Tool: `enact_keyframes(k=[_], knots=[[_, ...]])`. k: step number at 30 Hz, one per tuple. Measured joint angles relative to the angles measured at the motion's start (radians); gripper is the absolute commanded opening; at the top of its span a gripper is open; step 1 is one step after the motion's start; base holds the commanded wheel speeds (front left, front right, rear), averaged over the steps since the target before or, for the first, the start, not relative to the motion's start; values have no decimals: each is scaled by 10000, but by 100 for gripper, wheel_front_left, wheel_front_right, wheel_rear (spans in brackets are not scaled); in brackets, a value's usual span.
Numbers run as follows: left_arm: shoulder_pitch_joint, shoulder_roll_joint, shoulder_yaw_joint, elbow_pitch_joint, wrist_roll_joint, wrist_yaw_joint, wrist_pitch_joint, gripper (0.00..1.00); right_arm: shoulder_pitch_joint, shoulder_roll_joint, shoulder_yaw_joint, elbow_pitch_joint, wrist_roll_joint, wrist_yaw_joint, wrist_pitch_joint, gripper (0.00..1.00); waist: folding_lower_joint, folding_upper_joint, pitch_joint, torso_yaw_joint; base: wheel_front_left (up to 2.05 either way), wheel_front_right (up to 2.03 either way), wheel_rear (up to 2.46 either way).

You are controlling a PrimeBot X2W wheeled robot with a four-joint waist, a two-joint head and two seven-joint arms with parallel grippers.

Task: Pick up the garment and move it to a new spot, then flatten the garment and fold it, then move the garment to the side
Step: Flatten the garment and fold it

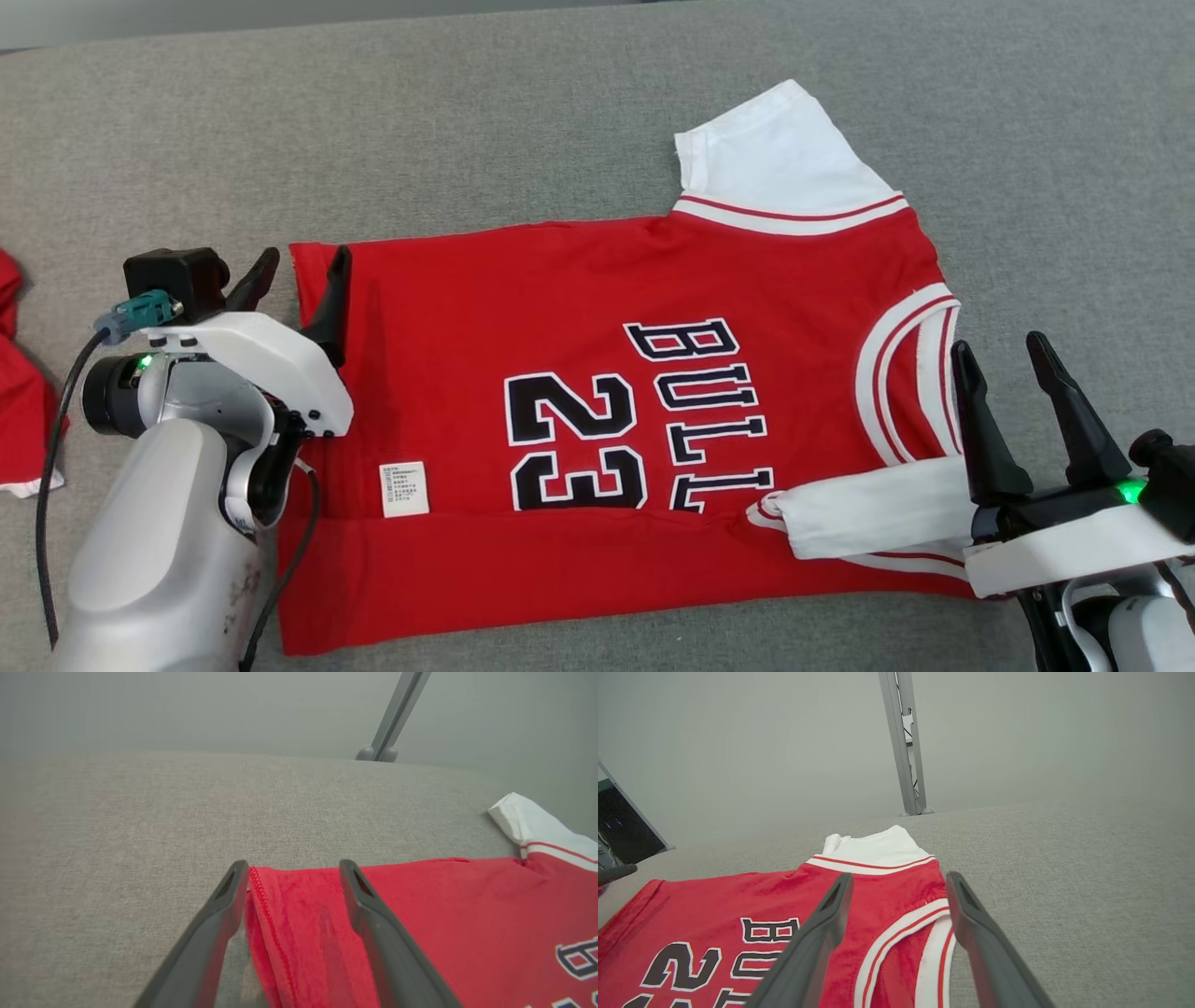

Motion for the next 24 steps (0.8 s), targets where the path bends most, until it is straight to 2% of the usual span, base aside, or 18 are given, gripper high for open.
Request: enact_keyframes(k=[6, 7, 8, 9, 10, 19, 24], knots=[[-934, -6, 33, 1728, -276, -245, 401, 100, -247, -58, 8, 364, 186, 0, -199, 100, 0, 0, 277, -271, 0, 0, 0], [-1051, -10, 23, 1958, -318, -247, 506, 81, -278, -69, 15, 420, 207, 0, -207, 100, 0, 0, 304, -286, 0, 0, 0], [-1141, -6, 17, 2184, -324, -253, 550, 50, -305, -81, 17, 466, 213, 0, -221, 100, 0, 0, 322, -304, 0, 0, 0], [-1223, -2, 15, 2378, -330, -255, 568, 30, -348, -84, 23, 514, 217, 0, -222, 100, 0, 0, 339, -325, 0, 0, 0], [-1319, -2, 15, 2550, -353, -276, 617, 0, -402, -88, 44, 560, 244, 0, -224, 100, 0, 0, 353, -346, 0, 0, 0], [-1776, -10, -13, 3348, -454, -531, 58, 0, -857, -353, 46, 1014, 527, 0, -357, 100, 0, 0, 337, -368, 0, 0, 0], [-2066, -123, -150, 3574, -416, -614, -240, 0, -2210, -836, -59, 1764, 949, 0, -389, 100, 0, 0, 426, -212, 0, 0, 0]])
